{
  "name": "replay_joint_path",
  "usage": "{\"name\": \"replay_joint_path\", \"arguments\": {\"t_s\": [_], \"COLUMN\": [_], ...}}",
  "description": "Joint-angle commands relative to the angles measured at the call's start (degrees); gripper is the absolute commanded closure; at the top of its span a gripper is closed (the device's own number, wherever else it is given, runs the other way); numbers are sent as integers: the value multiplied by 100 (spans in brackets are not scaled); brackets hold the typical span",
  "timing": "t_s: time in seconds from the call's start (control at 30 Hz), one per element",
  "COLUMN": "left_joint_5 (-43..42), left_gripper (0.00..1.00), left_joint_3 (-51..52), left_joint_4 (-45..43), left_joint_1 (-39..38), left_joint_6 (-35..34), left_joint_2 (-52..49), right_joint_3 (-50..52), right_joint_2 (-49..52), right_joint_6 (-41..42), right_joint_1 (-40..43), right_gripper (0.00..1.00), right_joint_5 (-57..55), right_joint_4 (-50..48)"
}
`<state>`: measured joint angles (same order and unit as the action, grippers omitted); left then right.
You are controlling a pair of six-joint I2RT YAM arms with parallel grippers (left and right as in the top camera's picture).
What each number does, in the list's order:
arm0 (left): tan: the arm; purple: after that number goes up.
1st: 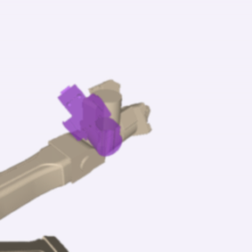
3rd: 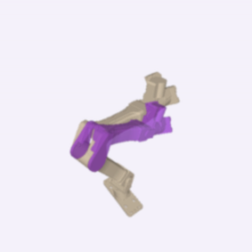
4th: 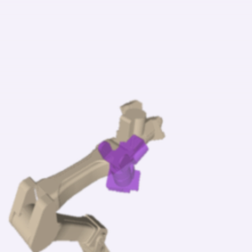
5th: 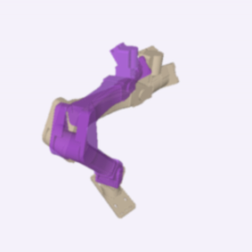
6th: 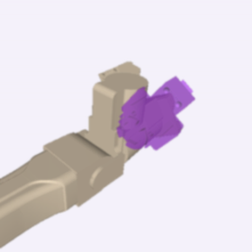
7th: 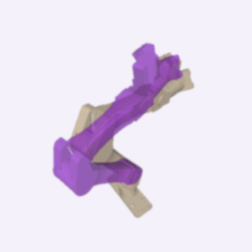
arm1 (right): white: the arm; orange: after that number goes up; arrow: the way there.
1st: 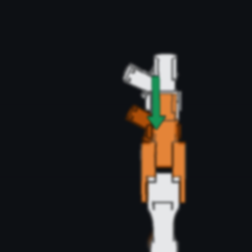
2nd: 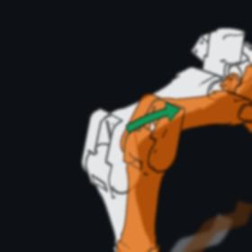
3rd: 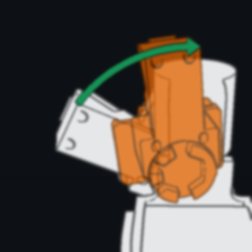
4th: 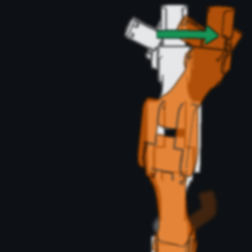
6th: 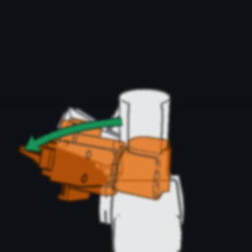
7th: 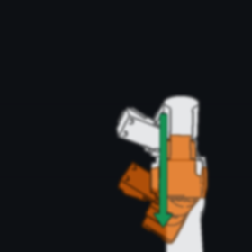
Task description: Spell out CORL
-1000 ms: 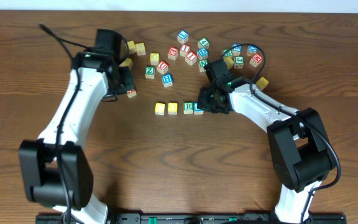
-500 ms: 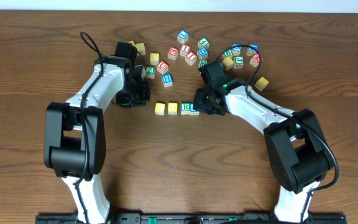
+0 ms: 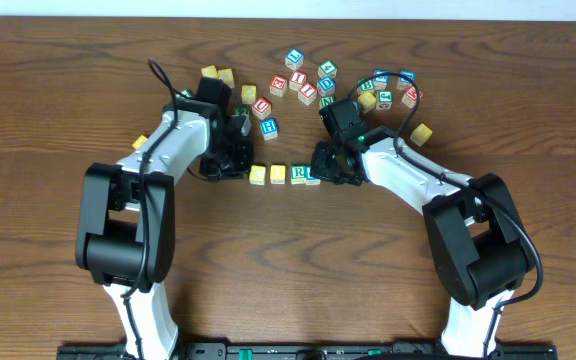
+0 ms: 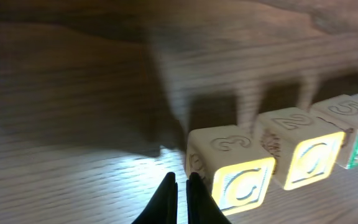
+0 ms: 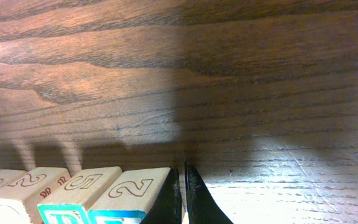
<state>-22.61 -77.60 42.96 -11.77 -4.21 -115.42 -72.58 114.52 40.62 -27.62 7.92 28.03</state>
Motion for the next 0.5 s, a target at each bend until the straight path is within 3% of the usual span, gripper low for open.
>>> {"name": "replay_joint_path", "arguments": {"t_s": [0.0, 0.47], "left_joint_5": [-96, -92], "left_gripper": [93, 93], "left_joint_3": [42, 39], "left_joint_4": [-72, -374], "left_joint_1": [-321, -538], "left_joint_6": [94, 52], "left_joint_2": [-46, -46], "right_joint_3": [48, 48], "right_joint_2": [90, 87], "right_joint_6": [94, 92], "right_joint_1": [-24, -17], "right_gripper": [99, 99], "right_joint_5": [-46, -46], "right_joint_4": [-4, -46]}}
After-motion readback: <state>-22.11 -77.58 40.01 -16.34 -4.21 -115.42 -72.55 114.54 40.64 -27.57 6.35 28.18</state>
